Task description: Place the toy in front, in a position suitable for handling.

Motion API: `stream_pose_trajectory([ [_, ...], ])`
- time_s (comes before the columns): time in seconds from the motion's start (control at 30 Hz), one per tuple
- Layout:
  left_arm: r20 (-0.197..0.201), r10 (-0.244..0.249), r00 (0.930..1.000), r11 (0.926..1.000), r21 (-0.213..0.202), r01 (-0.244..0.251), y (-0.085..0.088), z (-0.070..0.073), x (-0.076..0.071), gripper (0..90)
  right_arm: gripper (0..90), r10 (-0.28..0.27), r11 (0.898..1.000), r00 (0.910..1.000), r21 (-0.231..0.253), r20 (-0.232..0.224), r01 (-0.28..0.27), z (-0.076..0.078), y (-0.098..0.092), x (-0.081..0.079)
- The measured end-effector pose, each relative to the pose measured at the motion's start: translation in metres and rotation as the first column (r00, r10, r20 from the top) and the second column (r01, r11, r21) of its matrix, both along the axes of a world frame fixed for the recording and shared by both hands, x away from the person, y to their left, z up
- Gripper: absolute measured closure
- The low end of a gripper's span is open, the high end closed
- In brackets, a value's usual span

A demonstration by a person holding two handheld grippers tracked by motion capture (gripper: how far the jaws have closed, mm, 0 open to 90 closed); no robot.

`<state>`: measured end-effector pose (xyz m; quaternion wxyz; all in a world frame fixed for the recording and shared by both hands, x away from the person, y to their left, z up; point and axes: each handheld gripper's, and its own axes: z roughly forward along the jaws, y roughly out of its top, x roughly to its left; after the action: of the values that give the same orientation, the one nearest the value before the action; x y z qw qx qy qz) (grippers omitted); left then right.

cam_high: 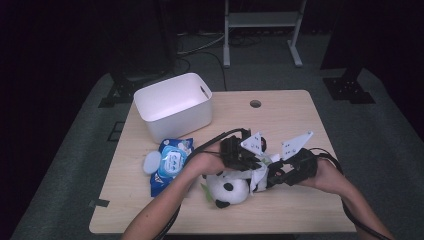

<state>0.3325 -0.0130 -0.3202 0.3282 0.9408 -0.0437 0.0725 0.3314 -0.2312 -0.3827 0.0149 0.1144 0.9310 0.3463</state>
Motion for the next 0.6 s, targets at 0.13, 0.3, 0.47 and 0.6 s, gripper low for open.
stream_pose_trajectory([
  [0.13,0.017,0.019,0.9997,0.9989,0.042,-0.020,0.006,-0.004,0.001,82.8,53.3,0.017,1.000,0.9996,0.016,-0.022,-0.016,-0.005,0.008,-0.001],
  [0.3,0.045,0.059,0.9973,0.9916,0.112,-0.064,0.015,-0.017,0.003,83.2,53.4,0.039,0.999,0.9989,0.029,-0.025,-0.038,-0.011,0.026,0.000],
  [0.47,-0.005,0.067,0.9977,0.9930,0.097,-0.066,0.023,-0.026,0.007,83.2,55.1,0.048,0.999,0.9984,0.020,-0.032,-0.047,-0.012,0.038,0.001],
  [0.6,-0.011,0.046,0.9989,0.9945,0.095,-0.045,0.023,-0.023,0.003,83.2,55.4,0.052,0.998,0.9978,0.025,-0.041,-0.051,-0.013,0.038,0.002],
])
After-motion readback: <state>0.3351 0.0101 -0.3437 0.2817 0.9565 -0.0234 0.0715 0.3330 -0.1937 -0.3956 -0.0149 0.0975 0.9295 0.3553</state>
